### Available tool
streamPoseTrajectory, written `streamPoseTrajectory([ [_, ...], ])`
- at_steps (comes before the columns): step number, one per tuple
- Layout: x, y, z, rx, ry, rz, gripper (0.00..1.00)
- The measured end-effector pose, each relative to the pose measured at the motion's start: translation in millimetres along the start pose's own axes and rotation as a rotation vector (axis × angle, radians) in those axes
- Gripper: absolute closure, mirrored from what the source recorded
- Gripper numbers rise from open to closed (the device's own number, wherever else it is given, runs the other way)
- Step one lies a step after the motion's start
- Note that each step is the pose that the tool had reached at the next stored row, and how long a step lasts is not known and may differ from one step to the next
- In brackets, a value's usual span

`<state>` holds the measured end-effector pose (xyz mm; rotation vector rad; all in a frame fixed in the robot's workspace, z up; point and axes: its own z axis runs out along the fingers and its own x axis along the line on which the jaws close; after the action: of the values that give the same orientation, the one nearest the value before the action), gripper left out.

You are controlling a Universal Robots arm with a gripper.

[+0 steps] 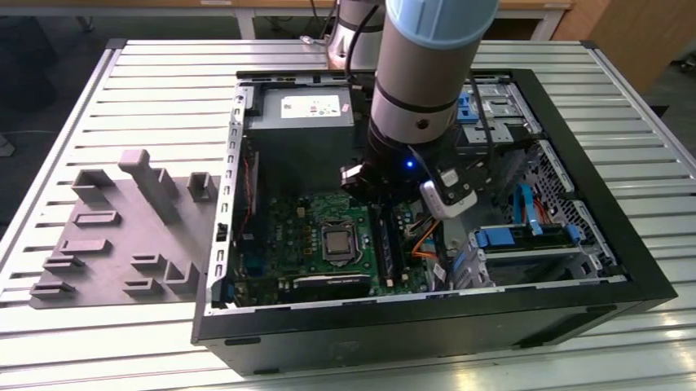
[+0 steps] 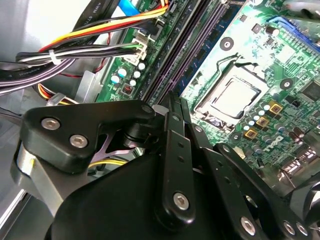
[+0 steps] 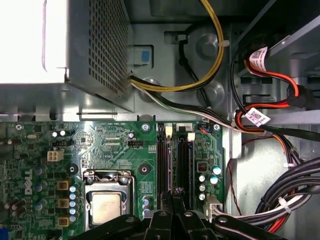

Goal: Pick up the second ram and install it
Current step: 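Insert the second ram into the second slot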

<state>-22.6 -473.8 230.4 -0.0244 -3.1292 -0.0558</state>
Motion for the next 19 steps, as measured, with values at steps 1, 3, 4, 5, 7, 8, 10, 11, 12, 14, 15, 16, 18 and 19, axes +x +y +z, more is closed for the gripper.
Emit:
streamPoseTrajectory([
  [1, 0.0, 0.1, 0.7, -0.0001, 0.0000, 0.000, 0.89],
  [3, 0.0, 0.5, 1.7, 0.0000, 0.0001, 0.000, 0.89],
  [4, 0.0, 0.7, 2.0, -0.0001, 0.0001, 0.000, 0.89],
  [5, 0.0, 1.0, 2.2, -0.0002, 0.0000, 0.000, 0.89],
  [7, 0.0, 1.3, 2.6, -0.0002, 0.0000, 0.000, 0.89],
  [8, 0.0, 1.3, 2.7, 0.0001, 0.0001, 0.000, 0.89],
  [10, 0.0, 1.3, 3.3, -0.0001, 0.0001, 0.000, 0.89],
  [11, 0.0, 1.4, 3.6, 0.0000, 0.0001, 0.000, 0.89],
  [12, 0.0, 1.3, 3.9, 0.0000, 0.0001, 0.000, 0.89],
  [14, 0.0, 1.3, 4.2, 0.0000, 0.0001, 0.000, 0.89],
  [15, 0.0, 1.3, 4.4, -0.0001, 0.0000, 0.000, 0.89],
  [16, 0.0, 1.3, 4.4, -0.0001, 0.0000, 0.000, 0.89],
  [18, 0.0, 1.3, 4.5, -0.0001, 0.0000, 0.000, 0.89],
  [19, 0.0, 1.4, 5.0, -0.0005, -0.0001, 0.000, 0.89],
])
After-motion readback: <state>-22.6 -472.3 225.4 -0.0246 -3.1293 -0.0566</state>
